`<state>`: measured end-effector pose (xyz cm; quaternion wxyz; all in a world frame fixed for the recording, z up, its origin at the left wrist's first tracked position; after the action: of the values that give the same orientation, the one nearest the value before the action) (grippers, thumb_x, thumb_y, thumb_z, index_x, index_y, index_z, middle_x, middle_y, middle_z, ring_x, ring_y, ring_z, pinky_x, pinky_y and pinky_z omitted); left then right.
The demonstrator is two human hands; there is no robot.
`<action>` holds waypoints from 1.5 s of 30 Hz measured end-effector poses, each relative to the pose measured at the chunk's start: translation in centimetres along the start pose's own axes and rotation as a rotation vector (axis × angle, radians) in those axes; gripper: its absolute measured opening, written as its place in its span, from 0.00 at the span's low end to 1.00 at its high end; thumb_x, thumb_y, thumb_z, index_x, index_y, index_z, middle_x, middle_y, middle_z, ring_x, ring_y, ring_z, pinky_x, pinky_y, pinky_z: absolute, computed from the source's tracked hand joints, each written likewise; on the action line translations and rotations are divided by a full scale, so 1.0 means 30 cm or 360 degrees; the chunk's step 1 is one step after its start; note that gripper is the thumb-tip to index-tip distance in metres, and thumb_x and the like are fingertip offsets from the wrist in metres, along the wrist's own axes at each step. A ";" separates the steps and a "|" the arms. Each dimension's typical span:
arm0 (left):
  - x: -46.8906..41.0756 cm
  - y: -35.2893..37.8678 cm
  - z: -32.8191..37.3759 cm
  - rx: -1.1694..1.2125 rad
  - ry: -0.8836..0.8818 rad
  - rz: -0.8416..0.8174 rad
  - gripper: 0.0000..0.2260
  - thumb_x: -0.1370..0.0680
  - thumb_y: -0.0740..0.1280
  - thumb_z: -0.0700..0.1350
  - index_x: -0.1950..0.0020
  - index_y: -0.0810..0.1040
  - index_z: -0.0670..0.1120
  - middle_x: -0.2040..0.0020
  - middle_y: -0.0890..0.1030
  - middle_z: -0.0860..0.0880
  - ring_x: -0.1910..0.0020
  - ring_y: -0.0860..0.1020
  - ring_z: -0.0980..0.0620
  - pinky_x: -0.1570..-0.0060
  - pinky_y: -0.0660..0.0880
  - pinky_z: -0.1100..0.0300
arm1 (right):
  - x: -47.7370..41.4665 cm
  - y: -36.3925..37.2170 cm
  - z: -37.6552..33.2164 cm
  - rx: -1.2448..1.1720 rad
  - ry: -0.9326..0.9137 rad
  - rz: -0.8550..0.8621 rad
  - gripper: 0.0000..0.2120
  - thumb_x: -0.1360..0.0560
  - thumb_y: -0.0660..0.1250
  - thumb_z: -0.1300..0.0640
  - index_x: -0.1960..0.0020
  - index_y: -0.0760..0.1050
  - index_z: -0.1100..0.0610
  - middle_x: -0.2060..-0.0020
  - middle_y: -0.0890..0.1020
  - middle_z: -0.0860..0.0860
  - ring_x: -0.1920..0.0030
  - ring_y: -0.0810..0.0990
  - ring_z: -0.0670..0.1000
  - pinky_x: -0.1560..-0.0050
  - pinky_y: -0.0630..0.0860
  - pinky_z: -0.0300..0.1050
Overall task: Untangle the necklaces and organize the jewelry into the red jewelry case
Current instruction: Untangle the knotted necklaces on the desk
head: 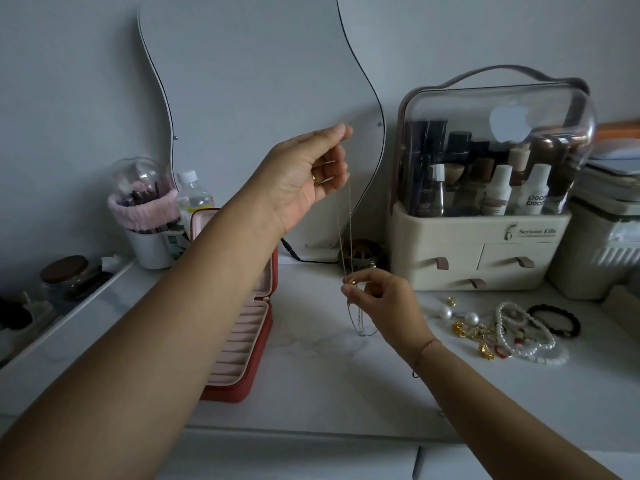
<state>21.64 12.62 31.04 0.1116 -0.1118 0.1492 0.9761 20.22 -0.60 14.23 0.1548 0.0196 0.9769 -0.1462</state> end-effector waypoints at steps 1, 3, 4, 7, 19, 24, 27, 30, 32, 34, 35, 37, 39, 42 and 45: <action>0.000 -0.005 0.000 0.0004 0.0000 0.0013 0.05 0.22 0.66 0.43 0.54 0.80 0.45 0.70 0.76 0.53 0.70 0.76 0.58 0.64 0.77 0.63 | -0.001 -0.001 -0.001 0.0008 0.0000 0.0015 0.01 0.27 0.71 0.54 0.57 0.80 0.50 0.79 0.67 0.44 0.78 0.62 0.43 0.72 0.63 0.38; -0.001 -0.012 0.000 0.0007 0.0003 0.0038 0.05 0.22 0.65 0.43 0.54 0.80 0.45 0.70 0.76 0.53 0.70 0.76 0.58 0.64 0.77 0.63 | 0.002 -0.003 -0.003 0.0020 0.0012 0.0032 0.01 0.27 0.71 0.54 0.56 0.80 0.50 0.79 0.66 0.44 0.78 0.62 0.43 0.71 0.64 0.38; -0.001 -0.014 0.000 0.0007 0.0005 0.0048 0.05 0.22 0.65 0.43 0.54 0.80 0.45 0.70 0.76 0.53 0.70 0.76 0.58 0.64 0.77 0.63 | 0.003 -0.003 -0.003 0.0013 0.0021 0.0031 0.01 0.27 0.70 0.54 0.56 0.80 0.51 0.79 0.67 0.44 0.78 0.63 0.43 0.70 0.65 0.39; -0.002 -0.017 -0.001 0.0013 0.0007 0.0069 0.04 0.22 0.66 0.43 0.53 0.80 0.45 0.70 0.76 0.53 0.71 0.76 0.58 0.65 0.76 0.63 | 0.015 0.003 -0.009 -0.0056 0.0041 -0.0028 0.03 0.24 0.68 0.53 0.54 0.80 0.48 0.75 0.73 0.50 0.76 0.65 0.43 0.69 0.66 0.37; -0.007 -0.034 -0.012 0.0017 0.0004 0.0173 0.05 0.22 0.66 0.43 0.55 0.80 0.45 0.71 0.76 0.53 0.73 0.75 0.58 0.66 0.76 0.64 | 0.044 0.028 -0.040 -0.0375 0.0222 -0.0431 0.10 0.20 0.60 0.61 0.48 0.80 0.61 0.80 0.73 0.40 0.78 0.67 0.40 0.73 0.63 0.31; -0.005 -0.047 -0.014 -0.0010 0.0006 0.0179 0.05 0.22 0.66 0.43 0.55 0.80 0.45 0.71 0.75 0.53 0.72 0.75 0.58 0.66 0.76 0.64 | 0.031 0.013 -0.027 -0.0226 0.0103 -0.0261 0.04 0.26 0.70 0.59 0.56 0.83 0.52 0.67 0.82 0.37 0.66 0.78 0.36 0.63 0.72 0.28; -0.004 -0.052 -0.016 -0.0014 0.0007 0.0186 0.05 0.22 0.66 0.44 0.54 0.81 0.45 0.69 0.75 0.53 0.72 0.75 0.58 0.66 0.76 0.64 | 0.027 0.008 -0.012 -0.0132 0.0073 -0.0190 0.07 0.27 0.72 0.57 0.60 0.82 0.44 0.61 0.85 0.40 0.55 0.82 0.40 0.46 0.75 0.38; -0.004 -0.055 -0.020 -0.0017 0.0009 0.0181 0.05 0.22 0.66 0.44 0.54 0.81 0.45 0.69 0.75 0.53 0.72 0.75 0.58 0.65 0.76 0.64 | 0.029 0.012 -0.008 -0.0121 0.0062 -0.0202 0.09 0.26 0.70 0.59 0.57 0.81 0.45 0.62 0.85 0.44 0.56 0.83 0.44 0.43 0.76 0.41; -0.003 -0.056 -0.021 -0.0016 0.0009 0.0176 0.05 0.22 0.66 0.44 0.54 0.81 0.45 0.69 0.75 0.53 0.71 0.75 0.58 0.65 0.76 0.64 | 0.031 0.016 -0.009 -0.0124 0.0082 -0.0188 0.07 0.26 0.70 0.60 0.55 0.81 0.48 0.64 0.85 0.45 0.57 0.84 0.48 0.44 0.78 0.46; -0.003 -0.057 -0.019 -0.0012 0.0011 0.0174 0.04 0.22 0.66 0.44 0.54 0.81 0.46 0.69 0.75 0.53 0.71 0.75 0.58 0.65 0.76 0.64 | 0.032 0.014 -0.010 -0.0091 0.0095 -0.0140 0.05 0.26 0.70 0.61 0.56 0.81 0.51 0.64 0.85 0.45 0.58 0.84 0.52 0.46 0.79 0.52; -0.003 -0.057 -0.019 -0.0009 0.0013 0.0174 0.04 0.22 0.66 0.44 0.54 0.80 0.46 0.70 0.75 0.53 0.71 0.75 0.58 0.65 0.76 0.64 | 0.034 0.013 -0.010 -0.0075 0.0098 -0.0126 0.05 0.27 0.70 0.61 0.57 0.81 0.52 0.65 0.85 0.45 0.58 0.84 0.54 0.47 0.79 0.54; -0.003 -0.059 -0.018 -0.0006 0.0016 0.0182 0.04 0.22 0.66 0.44 0.54 0.80 0.46 0.70 0.75 0.53 0.71 0.74 0.58 0.65 0.76 0.64 | 0.035 0.012 -0.008 -0.0057 0.0107 -0.0136 0.05 0.27 0.70 0.61 0.59 0.80 0.53 0.65 0.85 0.45 0.57 0.84 0.59 0.49 0.79 0.58; -0.005 -0.064 -0.019 -0.0006 0.0018 0.0190 0.05 0.22 0.66 0.44 0.55 0.81 0.46 0.70 0.75 0.53 0.71 0.75 0.58 0.65 0.76 0.63 | 0.036 0.013 -0.005 -0.0053 0.0113 -0.0161 0.05 0.27 0.70 0.61 0.59 0.80 0.53 0.64 0.85 0.45 0.58 0.84 0.55 0.48 0.79 0.56; -0.009 -0.072 -0.014 0.0009 0.0022 0.0212 0.04 0.22 0.66 0.43 0.55 0.80 0.46 0.70 0.75 0.53 0.72 0.74 0.58 0.66 0.75 0.64 | 0.037 0.014 0.004 0.0014 0.0108 -0.0188 0.06 0.28 0.70 0.62 0.60 0.80 0.53 0.65 0.85 0.46 0.60 0.84 0.48 0.49 0.80 0.50; -0.015 -0.084 -0.007 -0.0015 0.0025 0.0240 0.04 0.22 0.66 0.44 0.55 0.80 0.46 0.70 0.74 0.53 0.74 0.70 0.59 0.73 0.69 0.66 | 0.039 0.014 0.022 0.0062 0.0121 -0.0200 0.05 0.28 0.70 0.61 0.59 0.80 0.52 0.66 0.85 0.47 0.63 0.83 0.47 0.57 0.79 0.43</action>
<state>22.74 14.81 30.29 0.0360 -0.1084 0.1533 0.9816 19.34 -0.40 13.15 0.1077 -0.0332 0.9783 -0.1737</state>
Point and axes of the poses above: each hand's wrist, its own x-axis away from the middle knuckle, its own y-axis out of the palm, z = x × y, the point moved 3 cm from there along -x, towards the middle knuckle
